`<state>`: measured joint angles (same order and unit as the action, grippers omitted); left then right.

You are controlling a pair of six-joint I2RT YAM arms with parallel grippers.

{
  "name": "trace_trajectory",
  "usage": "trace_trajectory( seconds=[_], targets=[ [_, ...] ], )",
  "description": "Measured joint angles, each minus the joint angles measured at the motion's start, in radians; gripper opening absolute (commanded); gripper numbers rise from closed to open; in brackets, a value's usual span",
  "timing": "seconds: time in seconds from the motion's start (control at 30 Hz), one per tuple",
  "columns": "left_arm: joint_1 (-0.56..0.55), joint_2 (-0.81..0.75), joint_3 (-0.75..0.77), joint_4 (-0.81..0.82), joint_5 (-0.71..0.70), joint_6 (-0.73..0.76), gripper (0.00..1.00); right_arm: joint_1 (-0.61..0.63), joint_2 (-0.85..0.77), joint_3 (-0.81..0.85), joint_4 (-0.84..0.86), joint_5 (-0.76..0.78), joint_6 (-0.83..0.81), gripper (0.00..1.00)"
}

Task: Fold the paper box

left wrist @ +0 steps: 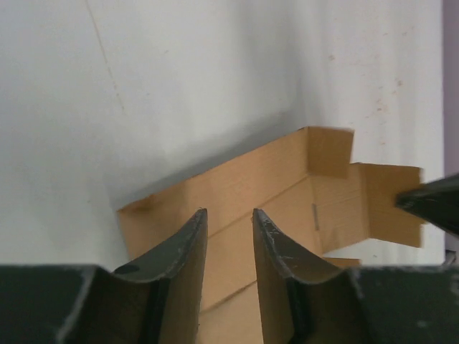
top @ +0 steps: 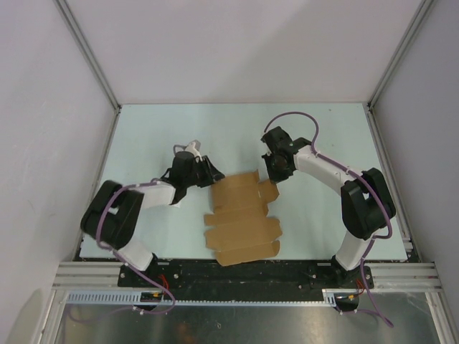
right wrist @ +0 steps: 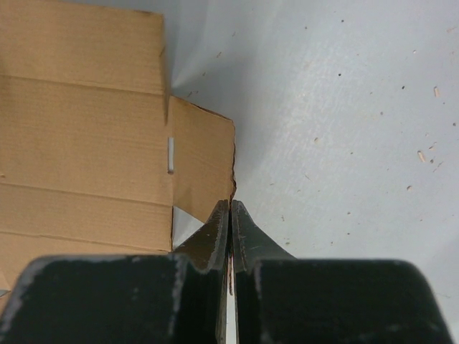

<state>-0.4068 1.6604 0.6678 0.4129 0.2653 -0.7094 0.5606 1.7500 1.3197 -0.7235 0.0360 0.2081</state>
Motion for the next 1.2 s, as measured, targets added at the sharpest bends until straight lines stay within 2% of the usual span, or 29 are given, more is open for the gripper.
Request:
trace_trajectory(
  seconds=[0.17, 0.23, 0.33, 0.4, 0.57, 0.73, 0.87, 1.03, 1.2],
  targets=[
    [0.012, -0.245, -0.002, -0.118, -0.051, 0.003, 0.45, 0.001, 0.0, 0.0, 0.001, 0.005, 0.007, 0.0],
    [0.017, -0.376, -0.002, -0.184, -0.099, 0.012, 0.55, 0.0, 0.0, 0.0, 0.001, 0.015, 0.019, 0.0],
    [0.021, -0.528, -0.024, -0.261, -0.159, 0.029, 0.62, -0.006, -0.008, -0.002, 0.0, 0.03, 0.039, 0.0],
    [0.023, -0.634, -0.076, -0.314, -0.185, 0.028, 0.67, -0.018, -0.022, -0.005, 0.0, 0.036, 0.058, 0.0],
    [0.024, -0.803, -0.266, -0.43, -0.179, -0.001, 0.67, -0.065, -0.079, -0.014, 0.001, 0.039, 0.099, 0.0],
    [0.019, -0.85, -0.389, -0.503, -0.175, -0.046, 0.59, -0.077, -0.105, -0.018, 0.007, 0.035, 0.117, 0.0],
    [0.011, -0.841, -0.413, -0.526, -0.18, -0.062, 0.6, -0.077, -0.106, -0.023, 0.012, 0.027, 0.122, 0.0],
    [-0.007, -0.768, -0.413, -0.494, -0.182, -0.069, 0.62, -0.077, -0.107, -0.045, 0.022, 0.011, 0.126, 0.0],
    [-0.034, -0.683, -0.413, -0.388, -0.164, -0.077, 0.62, -0.078, -0.107, -0.073, 0.032, -0.007, 0.135, 0.0]
  ],
)
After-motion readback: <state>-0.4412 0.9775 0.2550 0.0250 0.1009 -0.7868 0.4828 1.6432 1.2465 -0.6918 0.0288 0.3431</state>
